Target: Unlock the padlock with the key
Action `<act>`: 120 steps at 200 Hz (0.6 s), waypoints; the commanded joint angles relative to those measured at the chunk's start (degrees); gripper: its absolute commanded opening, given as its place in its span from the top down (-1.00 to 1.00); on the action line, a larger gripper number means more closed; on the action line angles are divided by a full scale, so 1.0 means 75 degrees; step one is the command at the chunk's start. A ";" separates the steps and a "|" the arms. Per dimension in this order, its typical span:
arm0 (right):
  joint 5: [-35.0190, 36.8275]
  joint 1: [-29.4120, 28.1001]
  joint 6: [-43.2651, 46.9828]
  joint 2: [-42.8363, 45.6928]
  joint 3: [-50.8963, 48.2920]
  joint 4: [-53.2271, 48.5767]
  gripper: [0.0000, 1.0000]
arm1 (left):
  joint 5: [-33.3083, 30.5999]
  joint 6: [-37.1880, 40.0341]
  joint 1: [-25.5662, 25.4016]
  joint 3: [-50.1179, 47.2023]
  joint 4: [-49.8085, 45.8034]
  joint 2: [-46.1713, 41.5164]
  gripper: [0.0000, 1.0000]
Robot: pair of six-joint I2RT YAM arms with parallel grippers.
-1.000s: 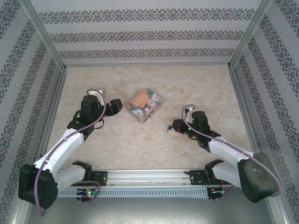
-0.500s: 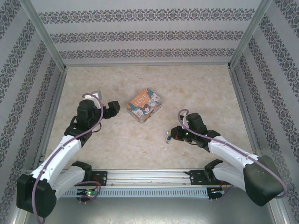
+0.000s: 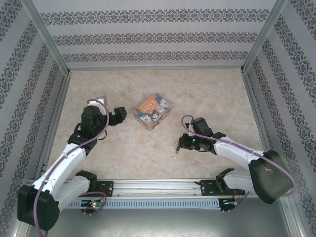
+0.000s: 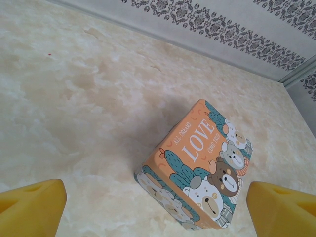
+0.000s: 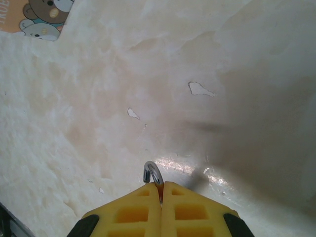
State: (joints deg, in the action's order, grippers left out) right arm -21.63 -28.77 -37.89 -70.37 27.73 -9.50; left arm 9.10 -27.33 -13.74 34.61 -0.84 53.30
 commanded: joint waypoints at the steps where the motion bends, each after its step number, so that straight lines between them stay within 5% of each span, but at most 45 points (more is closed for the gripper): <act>1: 0.0095 -0.0077 0.0175 -0.0181 0.0239 -0.0056 1.00 | -0.0106 0.0199 0.0109 -0.0071 0.0112 -0.0103 -0.89; 120: -0.0104 -0.0124 0.0209 -0.1185 0.0530 0.0075 1.00 | -0.0084 0.0229 0.0122 -0.0043 0.0196 0.0036 -0.92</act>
State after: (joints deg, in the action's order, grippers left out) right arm -21.93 -29.08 -37.43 -77.80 30.24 -8.99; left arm 8.73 -27.09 -13.74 34.61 -0.84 53.45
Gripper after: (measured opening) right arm 0.048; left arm 0.958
